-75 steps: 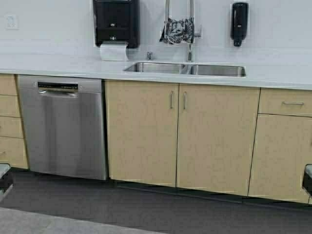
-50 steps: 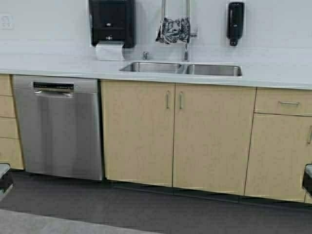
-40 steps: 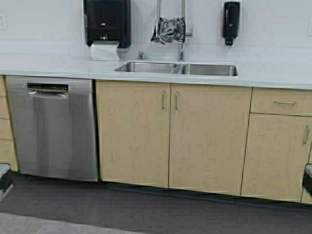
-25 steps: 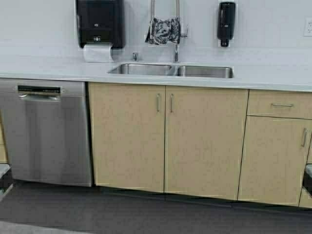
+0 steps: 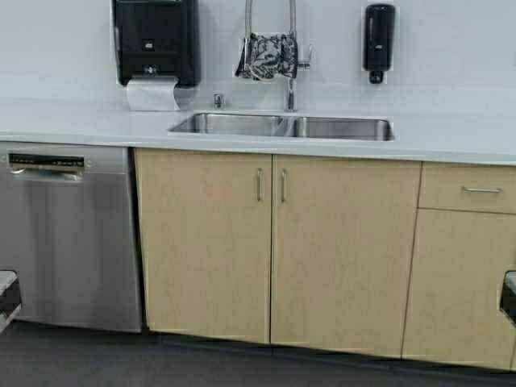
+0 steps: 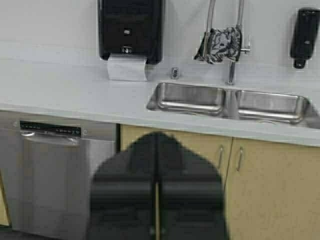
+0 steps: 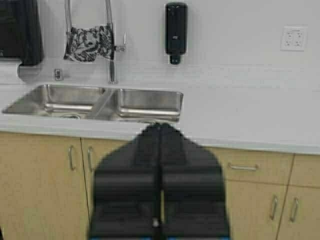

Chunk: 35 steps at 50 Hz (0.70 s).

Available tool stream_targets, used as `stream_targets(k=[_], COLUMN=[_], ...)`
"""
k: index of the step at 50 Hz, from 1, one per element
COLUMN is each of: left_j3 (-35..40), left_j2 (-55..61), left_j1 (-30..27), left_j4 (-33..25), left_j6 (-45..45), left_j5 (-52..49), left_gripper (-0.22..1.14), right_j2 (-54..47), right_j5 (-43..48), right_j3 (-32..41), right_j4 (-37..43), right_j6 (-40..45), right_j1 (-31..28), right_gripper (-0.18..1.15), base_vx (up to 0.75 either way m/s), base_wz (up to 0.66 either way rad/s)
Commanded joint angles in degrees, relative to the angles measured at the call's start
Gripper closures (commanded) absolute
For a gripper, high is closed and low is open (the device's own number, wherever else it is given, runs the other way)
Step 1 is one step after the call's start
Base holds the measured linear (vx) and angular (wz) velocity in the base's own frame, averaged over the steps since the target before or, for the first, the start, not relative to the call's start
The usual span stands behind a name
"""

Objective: Get the cloth and wipe up the spill under the wine glass

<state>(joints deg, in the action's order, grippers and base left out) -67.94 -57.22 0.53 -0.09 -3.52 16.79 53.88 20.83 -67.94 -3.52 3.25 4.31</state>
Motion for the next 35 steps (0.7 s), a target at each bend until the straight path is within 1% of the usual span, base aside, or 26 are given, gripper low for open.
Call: stream_targets(k=[1,9,35], left_j3=[0.5,-0.4,-1.4], left_j2=[1.5,2.3,2.3], left_j1=[0.1,0.1,0.1], left_j4=[0.0,0.1,0.2], left_j6=[-0.1,0.0,-0.2], left_j5=[0.6,2.2,3.6], left_gripper=[0.89,0.89,0.89], right_j2=[-1.0,-1.1,-1.1], right_j5=[0.8,0.9,0.9], right_j3=[1.0,0.9,0.8], right_j4=[0.0,-0.2,-0.4], right_j6=[0.4,3.5,4.0], right_j1=[0.0,0.0,-0.1], right_gripper=[0.92,0.92,0.92], base_vx=[0.37,0.39,0.42], base_wz=[0.07,0.07,0.02])
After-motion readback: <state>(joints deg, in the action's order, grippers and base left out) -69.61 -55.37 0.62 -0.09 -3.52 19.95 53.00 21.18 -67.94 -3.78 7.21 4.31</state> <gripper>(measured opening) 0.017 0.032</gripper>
